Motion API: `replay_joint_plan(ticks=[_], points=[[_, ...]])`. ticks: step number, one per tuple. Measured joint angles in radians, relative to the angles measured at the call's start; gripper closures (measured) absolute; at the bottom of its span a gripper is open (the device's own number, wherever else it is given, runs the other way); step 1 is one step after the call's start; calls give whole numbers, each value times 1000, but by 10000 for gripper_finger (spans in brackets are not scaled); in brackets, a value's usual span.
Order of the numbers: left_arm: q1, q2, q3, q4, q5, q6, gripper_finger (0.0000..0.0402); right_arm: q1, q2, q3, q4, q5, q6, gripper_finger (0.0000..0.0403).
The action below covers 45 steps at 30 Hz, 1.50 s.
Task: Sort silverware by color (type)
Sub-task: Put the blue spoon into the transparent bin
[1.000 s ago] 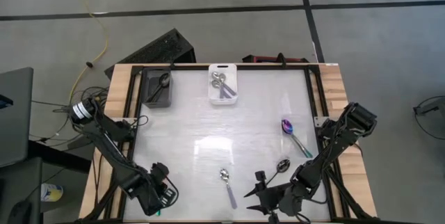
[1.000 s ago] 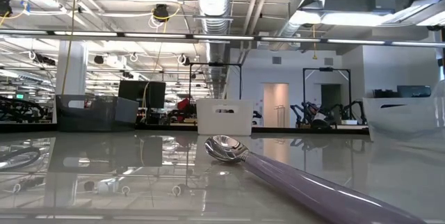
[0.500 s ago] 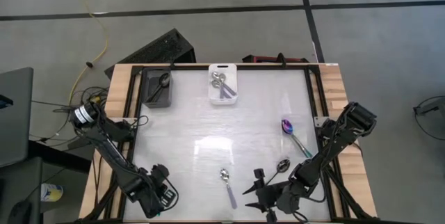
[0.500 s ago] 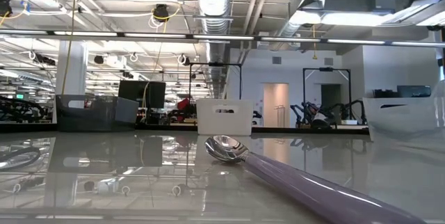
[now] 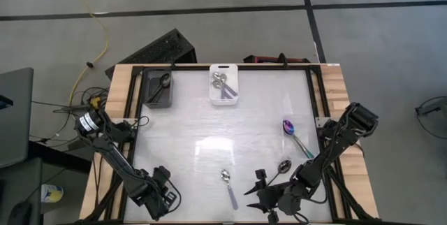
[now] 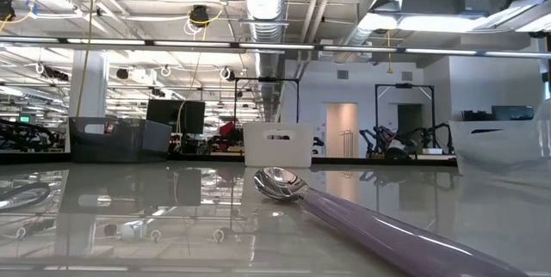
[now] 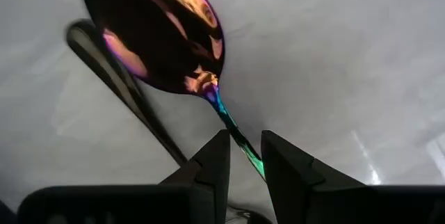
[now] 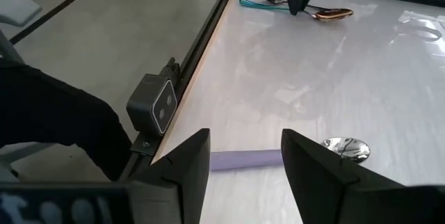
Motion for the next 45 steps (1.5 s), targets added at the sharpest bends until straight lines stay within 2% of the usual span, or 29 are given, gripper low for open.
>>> replay_joint_plan(ticks=[14,21,24,28,33,34,38,42,45], points=[[34,-2,-14,72,-105,78,333,-2,0,0,-1,0,1,203],[71,-14,-82,174,-74,122,334,10,0,0,0,0,9,203],[75,-13,-83,153,-69,123,350,20,0,0,-1,0,9,203],[87,-12,-84,144,-63,156,393,29,0,0,-1,0,10,203],[123,-29,-63,116,-61,242,398,27,0,0,-1,0,10,203],[132,-34,-56,111,-88,264,399,27,0,0,-1,1,10,203],[188,-72,-33,130,-328,378,400,25,0,0,32,1,12,203],[238,-112,-30,269,-496,541,400,3,0,0,80,1,56,203],[293,-142,-29,439,-645,706,401,-36,0,0,102,2,94,203]])
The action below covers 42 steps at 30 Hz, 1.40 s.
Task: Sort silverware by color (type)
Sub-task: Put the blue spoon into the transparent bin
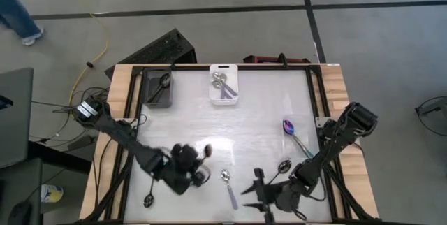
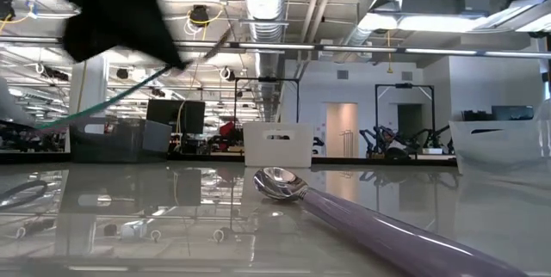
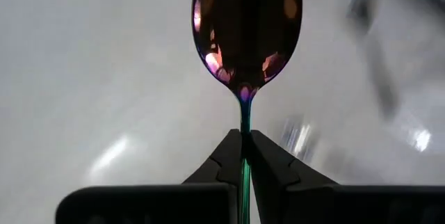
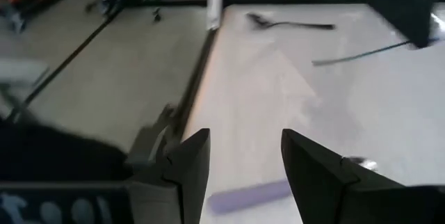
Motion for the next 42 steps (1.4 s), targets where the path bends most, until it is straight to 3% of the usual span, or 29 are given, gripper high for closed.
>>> replay_joint_plan(ticks=[5,8,11,21,34,38,42], points=[[56,-10,0,370,-174,293,401,-98,0,0,16,1,98,203],[92,-9,3,570,-200,453,401,-162,0,0,13,2,141,203],[115,-7,2,645,-211,524,401,-214,0,1,17,5,152,203],[140,-7,2,653,-260,555,401,-294,0,1,43,163,151,203],[158,-7,2,655,-281,561,401,-390,0,2,75,154,114,207],[158,-7,2,656,-287,564,401,-398,0,2,74,154,90,244],[158,-7,2,656,-298,570,401,-399,0,2,72,153,45,329]])
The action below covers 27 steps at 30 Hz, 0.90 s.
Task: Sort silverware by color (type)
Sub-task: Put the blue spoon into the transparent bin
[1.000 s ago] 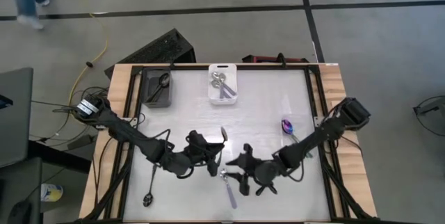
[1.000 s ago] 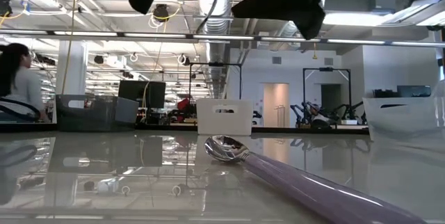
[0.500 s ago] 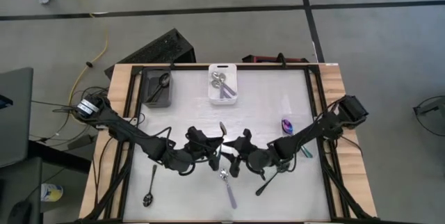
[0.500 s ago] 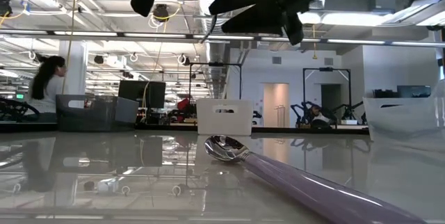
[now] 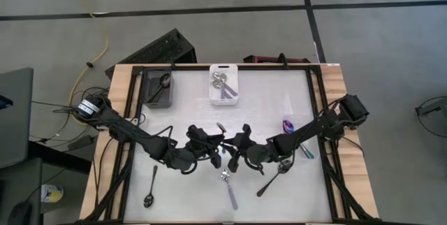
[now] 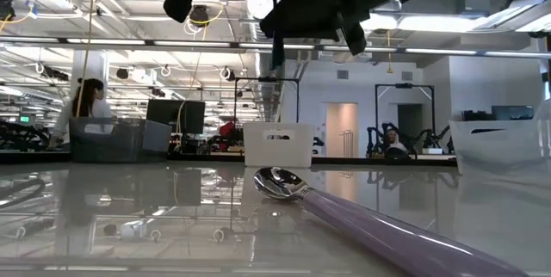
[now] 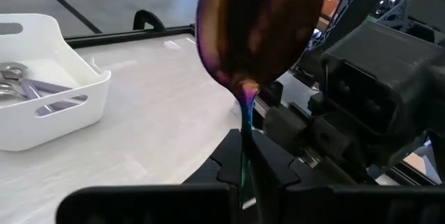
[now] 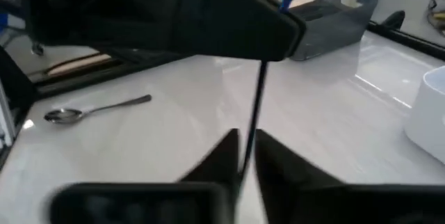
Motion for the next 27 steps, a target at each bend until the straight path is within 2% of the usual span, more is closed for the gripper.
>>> replay_joint_plan(ticks=[2,6,10,16,21,24,27], points=[[-1,0,0,-3,5,1,401,7,0,0,-8,1,-26,376],[-3,0,0,-31,31,-4,383,14,-3,0,-24,-38,-22,380],[-1,-2,0,-76,110,18,343,10,-64,0,-151,-110,7,380],[-4,-14,0,-172,218,19,290,9,-273,0,-586,-158,128,380],[-13,-27,1,-277,316,5,275,23,-459,0,-1026,-272,358,380],[-26,-27,0,-329,318,-19,274,58,-537,-8,-1228,-338,521,380],[-38,-27,-2,-367,298,-42,274,119,-586,-34,-1380,-360,686,380]])
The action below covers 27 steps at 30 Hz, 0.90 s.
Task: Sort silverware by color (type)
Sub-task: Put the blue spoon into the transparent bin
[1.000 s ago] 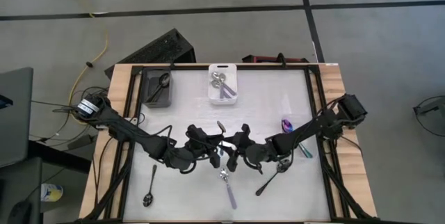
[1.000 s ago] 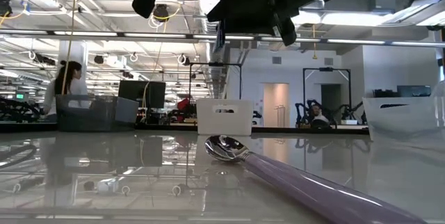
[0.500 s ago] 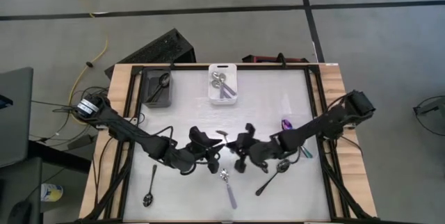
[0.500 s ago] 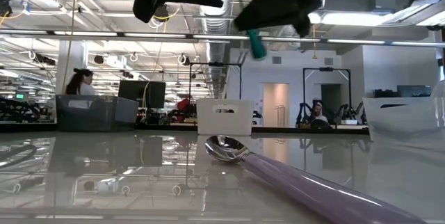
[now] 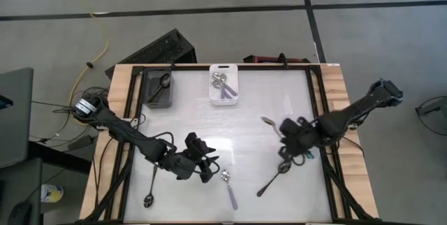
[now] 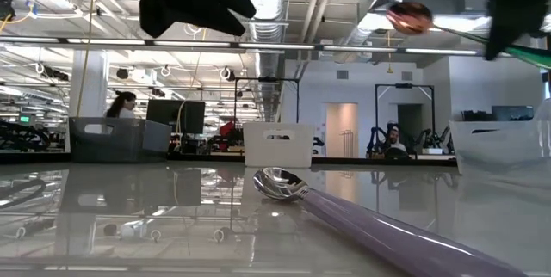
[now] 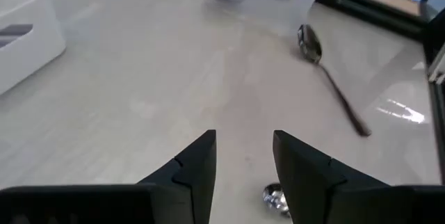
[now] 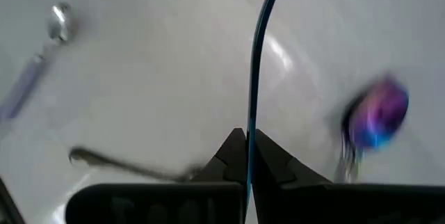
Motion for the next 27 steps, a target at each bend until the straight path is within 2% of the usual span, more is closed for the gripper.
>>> replay_joint_plan(ticks=[5,9,16,27], points=[[-12,0,-1,-8,-53,8,274,92,-78,-90,-155,-14,244,380],[-12,0,-1,-9,-60,10,274,99,-137,-170,-189,-49,349,380],[-20,0,-1,-10,-60,6,274,60,-187,-286,-127,-206,358,380],[-22,0,-1,-9,-63,-13,274,10,-194,-283,-125,-295,363,362]])
